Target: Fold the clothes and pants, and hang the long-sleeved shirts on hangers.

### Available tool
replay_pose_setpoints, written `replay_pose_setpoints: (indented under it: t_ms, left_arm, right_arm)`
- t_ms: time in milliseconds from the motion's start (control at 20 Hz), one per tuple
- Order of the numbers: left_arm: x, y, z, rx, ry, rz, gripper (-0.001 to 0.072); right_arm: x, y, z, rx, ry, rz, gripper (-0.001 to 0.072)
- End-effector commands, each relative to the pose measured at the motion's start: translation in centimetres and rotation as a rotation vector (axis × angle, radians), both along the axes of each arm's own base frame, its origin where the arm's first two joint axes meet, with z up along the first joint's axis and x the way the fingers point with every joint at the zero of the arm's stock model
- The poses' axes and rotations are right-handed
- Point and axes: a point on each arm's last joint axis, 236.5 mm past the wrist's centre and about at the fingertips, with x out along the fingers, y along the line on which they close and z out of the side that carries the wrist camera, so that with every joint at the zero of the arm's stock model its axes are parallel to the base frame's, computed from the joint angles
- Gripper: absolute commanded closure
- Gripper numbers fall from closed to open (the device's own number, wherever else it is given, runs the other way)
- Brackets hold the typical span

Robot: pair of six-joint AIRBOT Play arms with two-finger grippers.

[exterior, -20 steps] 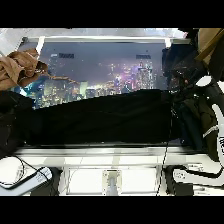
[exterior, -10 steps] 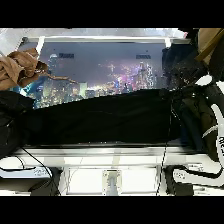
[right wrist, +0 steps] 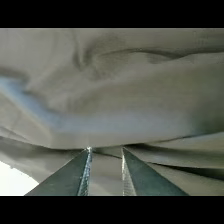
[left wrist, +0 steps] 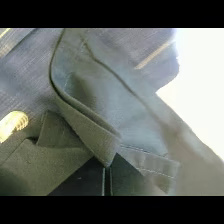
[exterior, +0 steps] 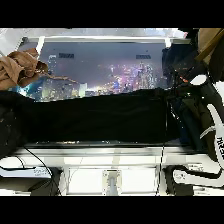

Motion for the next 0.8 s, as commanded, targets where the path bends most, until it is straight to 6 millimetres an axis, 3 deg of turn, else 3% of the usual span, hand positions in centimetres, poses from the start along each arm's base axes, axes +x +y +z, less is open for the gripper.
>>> replay_pose_setpoints:
  t_ms: [0, 100, 150, 300, 350, 400, 450, 600, 750]
  left_arm:
    - [7.0, -2.6, 6.8, -0.035, -0.294, -0.106, 0.0701]
    - [9.9, -3.6, 9.8, 0.000, -0.411, -0.136, 0.0701]
    - [10.6, -3.7, 10.4, 0.022, -0.436, -0.139, 0.0701]
    - [10.7, -3.5, 9.9, 0.027, -0.431, -0.135, 0.0700]
    - [10.6, -3.3, 9.6, 0.024, -0.422, -0.133, 0.0621]
    - [10.4, -3.0, 9.6, 0.024, -0.421, -0.128, 0.0233]
    - [10.1, -2.5, 9.9, 0.026, -0.423, -0.118, -0.0013]
    - [6.6, -0.2, 9.6, 0.030, -0.336, -0.100, 0.0006]
    - [-1.5, 2.1, 5.7, 0.057, -0.009, -0.136, 0.0006]
  right_arm:
    - [0.3, -1.6, -0.3, -0.053, -0.011, -0.010, 0.0488]
    - [0.8, -2.8, -0.2, -0.070, -0.009, -0.053, 0.0488]
    - [0.9, -3.3, -0.2, -0.073, -0.012, -0.068, 0.0488]
    - [1.5, -4.1, -0.3, -0.089, -0.029, -0.093, 0.0487]
    - [1.8, -4.2, -0.3, -0.091, -0.037, -0.099, 0.0486]
    - [2.0, -4.3, -0.2, -0.094, -0.047, -0.107, 0.0486]
    - [2.0, -4.3, -0.3, -0.095, -0.048, -0.107, 0.0485]
    - [1.1, -5.0, -0.9, -0.137, -0.018, -0.079, 0.0484]
    - [0.2, -5.8, -1.7, -0.185, 0.012, -0.054, 0.0484]
